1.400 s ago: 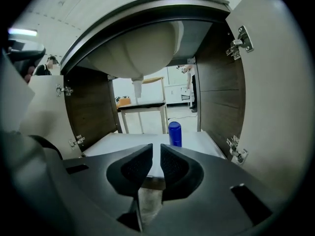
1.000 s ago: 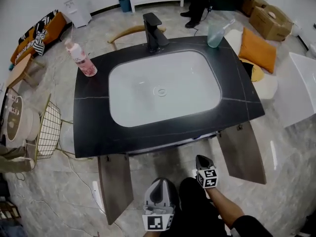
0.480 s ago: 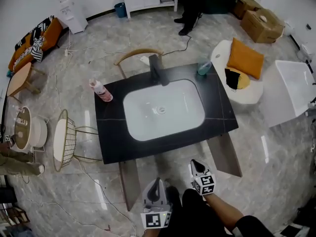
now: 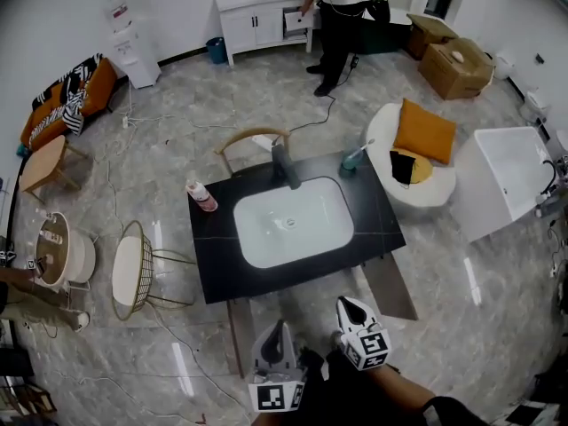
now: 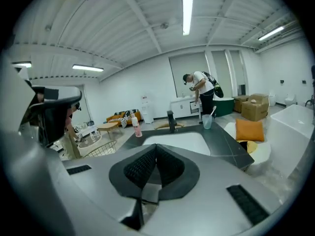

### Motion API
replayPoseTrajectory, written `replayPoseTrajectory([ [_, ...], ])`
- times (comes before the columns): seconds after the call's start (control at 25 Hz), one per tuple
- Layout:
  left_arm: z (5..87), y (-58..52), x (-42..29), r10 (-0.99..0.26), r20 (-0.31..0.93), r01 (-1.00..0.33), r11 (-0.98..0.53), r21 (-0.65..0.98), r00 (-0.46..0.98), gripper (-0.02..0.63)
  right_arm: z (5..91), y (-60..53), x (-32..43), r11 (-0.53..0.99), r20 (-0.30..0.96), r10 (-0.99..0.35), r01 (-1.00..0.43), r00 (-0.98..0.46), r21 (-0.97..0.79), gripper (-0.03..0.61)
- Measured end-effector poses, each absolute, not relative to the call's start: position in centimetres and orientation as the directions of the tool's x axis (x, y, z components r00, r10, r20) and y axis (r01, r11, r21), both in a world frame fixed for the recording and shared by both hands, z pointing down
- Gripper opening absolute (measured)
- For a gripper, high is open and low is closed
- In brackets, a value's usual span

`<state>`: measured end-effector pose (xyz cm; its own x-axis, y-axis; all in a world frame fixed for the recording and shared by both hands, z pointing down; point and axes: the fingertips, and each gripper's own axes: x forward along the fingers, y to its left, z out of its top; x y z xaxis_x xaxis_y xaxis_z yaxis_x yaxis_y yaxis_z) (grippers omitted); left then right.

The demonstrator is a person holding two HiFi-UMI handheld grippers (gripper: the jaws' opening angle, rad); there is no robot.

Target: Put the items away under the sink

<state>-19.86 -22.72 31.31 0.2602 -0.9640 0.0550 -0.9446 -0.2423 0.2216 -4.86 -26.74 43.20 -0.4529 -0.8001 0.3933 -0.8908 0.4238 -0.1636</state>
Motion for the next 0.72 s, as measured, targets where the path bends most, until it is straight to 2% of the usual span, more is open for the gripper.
replayPoseTrajectory([
  [0.24,28.4,-21.7,-18.7,-0.964,0.044,-0.944,-0.246,0.221,0.262,0.015,36.3,-24.9,-3.9,0.455,0.299,-0.823,-0.875,-0.484,-0.164,0.011],
  [0.72,27.2,-22.4,-15.5,-0.971,0.024,-0.956,-0.228,0.185,0.236,0.015,33.1,-24.8,-1.0,0.519,0.238,-0.808,-0.842,-0.539,-0.147,0.011],
])
